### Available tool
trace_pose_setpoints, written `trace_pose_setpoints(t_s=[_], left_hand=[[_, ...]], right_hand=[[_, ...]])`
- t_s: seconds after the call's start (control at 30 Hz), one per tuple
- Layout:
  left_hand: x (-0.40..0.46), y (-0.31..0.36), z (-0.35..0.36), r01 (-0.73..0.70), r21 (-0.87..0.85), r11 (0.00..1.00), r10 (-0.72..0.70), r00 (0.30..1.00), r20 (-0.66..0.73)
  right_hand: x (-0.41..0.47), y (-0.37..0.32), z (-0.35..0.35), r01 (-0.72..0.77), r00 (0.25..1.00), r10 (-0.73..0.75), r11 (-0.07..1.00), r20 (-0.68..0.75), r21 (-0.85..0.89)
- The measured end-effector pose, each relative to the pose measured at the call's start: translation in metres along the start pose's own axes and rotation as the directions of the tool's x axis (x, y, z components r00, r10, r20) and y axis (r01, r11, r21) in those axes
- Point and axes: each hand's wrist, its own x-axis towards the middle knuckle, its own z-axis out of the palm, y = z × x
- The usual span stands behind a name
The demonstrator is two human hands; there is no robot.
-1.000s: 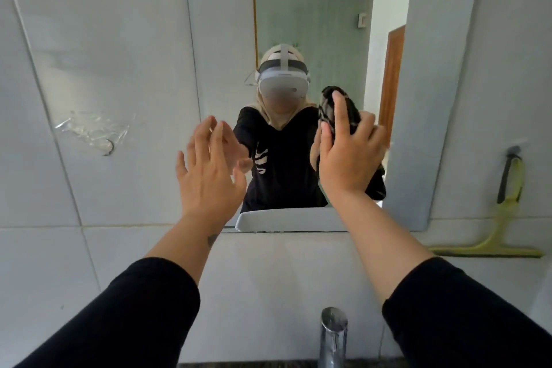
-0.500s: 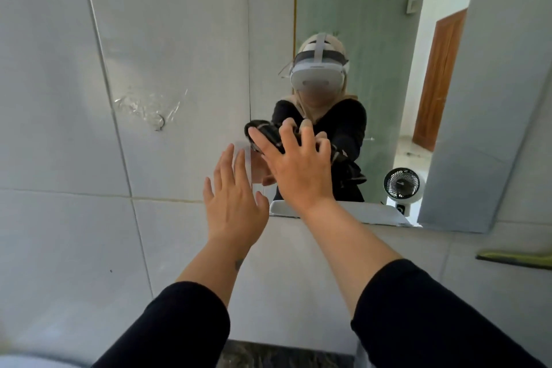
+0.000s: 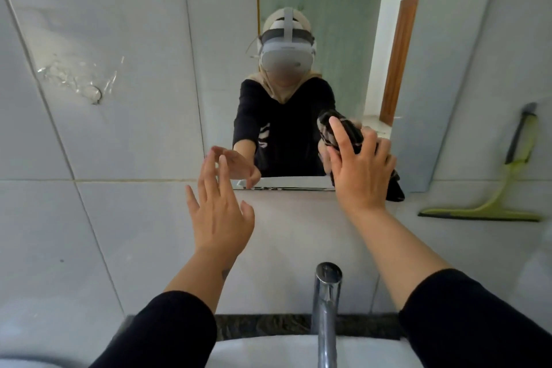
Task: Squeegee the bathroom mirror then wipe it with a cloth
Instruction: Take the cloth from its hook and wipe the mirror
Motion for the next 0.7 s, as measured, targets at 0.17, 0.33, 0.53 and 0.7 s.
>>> trace_pose_setpoints(t_s=[0.17,0.33,0.53,0.7], left_hand=[[-0.002,0.002,0.012,-0.013,0.015,1.0,0.013,1.0,0.006],[-0.002,0.001,0.02,-0.022,0.008,1.0,0.022,0.999,-0.027],[-0.001,-0.006,0.021,-0.049,0.002,0.999,0.049,0.998,-0.033],[0.0,-0.012,0.014,-0.083,0.017,0.996,0.083,0.996,-0.024]], right_hand=[[-0.018,0.05,0.004,-0.231,0.972,0.233,0.972,-0.029,0.05],[-0.046,0.076,0.014,-0.412,0.908,0.417,0.906,-0.048,0.094],[-0.057,0.038,0.022,-0.521,0.848,0.53,0.839,-0.021,0.157],[-0.062,-0.025,0.022,-0.378,0.926,0.374,0.919,0.05,0.113]])
